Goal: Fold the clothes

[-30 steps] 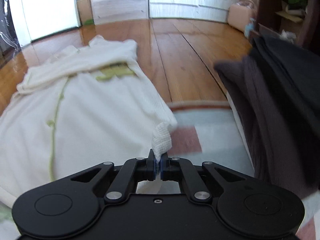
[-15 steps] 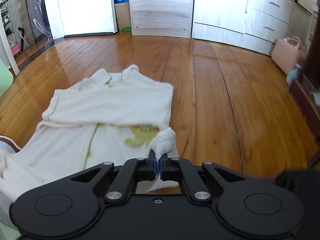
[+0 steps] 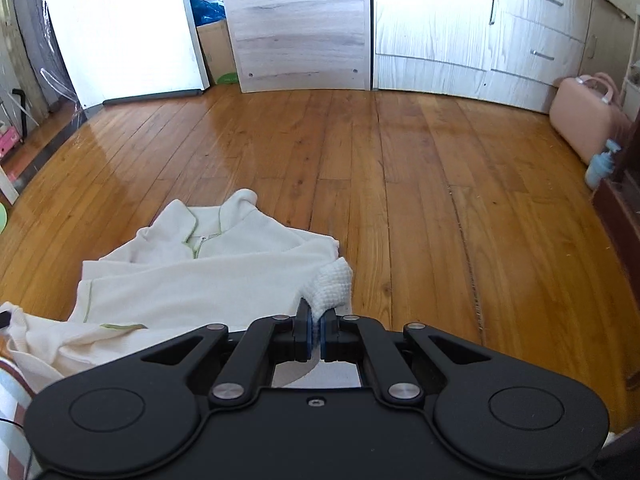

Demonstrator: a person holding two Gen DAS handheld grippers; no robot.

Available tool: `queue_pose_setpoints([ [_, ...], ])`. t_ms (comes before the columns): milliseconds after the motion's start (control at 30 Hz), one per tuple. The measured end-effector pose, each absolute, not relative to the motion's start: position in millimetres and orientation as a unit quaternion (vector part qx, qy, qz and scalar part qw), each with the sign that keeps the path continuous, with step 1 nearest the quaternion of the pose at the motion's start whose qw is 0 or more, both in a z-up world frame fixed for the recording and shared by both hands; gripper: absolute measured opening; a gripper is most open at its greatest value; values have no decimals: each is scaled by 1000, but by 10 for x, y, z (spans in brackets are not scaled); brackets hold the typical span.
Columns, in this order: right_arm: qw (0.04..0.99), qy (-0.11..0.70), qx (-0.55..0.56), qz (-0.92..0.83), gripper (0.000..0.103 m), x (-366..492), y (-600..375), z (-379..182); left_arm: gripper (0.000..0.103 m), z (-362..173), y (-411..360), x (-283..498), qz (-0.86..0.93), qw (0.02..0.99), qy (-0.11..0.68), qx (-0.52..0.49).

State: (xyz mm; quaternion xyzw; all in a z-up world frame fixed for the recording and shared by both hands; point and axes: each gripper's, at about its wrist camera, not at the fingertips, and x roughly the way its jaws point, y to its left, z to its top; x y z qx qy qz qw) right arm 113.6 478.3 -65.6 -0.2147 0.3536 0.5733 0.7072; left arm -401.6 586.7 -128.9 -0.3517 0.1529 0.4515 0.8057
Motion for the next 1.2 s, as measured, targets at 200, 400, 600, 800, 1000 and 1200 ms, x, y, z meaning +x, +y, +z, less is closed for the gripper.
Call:
queue_pose_setpoints([
  [200,712,346,-168,588,4,1423,5073,-998,5,-1540,6216,-4015,443,801,141,-377],
  [400,726,307,-138,600,4,1513,5568,-1133,5,-1253,6670,-3785,448,821,157,-318],
  [600,720,288,-148,613,21,1670,6446,-1225,42,-1491,7747,-3435,494,771,202,-348],
  [800,739,339,-145,564,66,1753,6580,-1875,55,-1990,7617,-3530,513,750,206,-362],
  [1000,701,353,-176,594,66,1756,6303,-2291,63,-2115,7395,-3579,498,776,241,-303],
  [1200,671,361,-229,606,67,1769,6646,-2390,75,-2076,7788,-3271,461,797,301,-248],
])
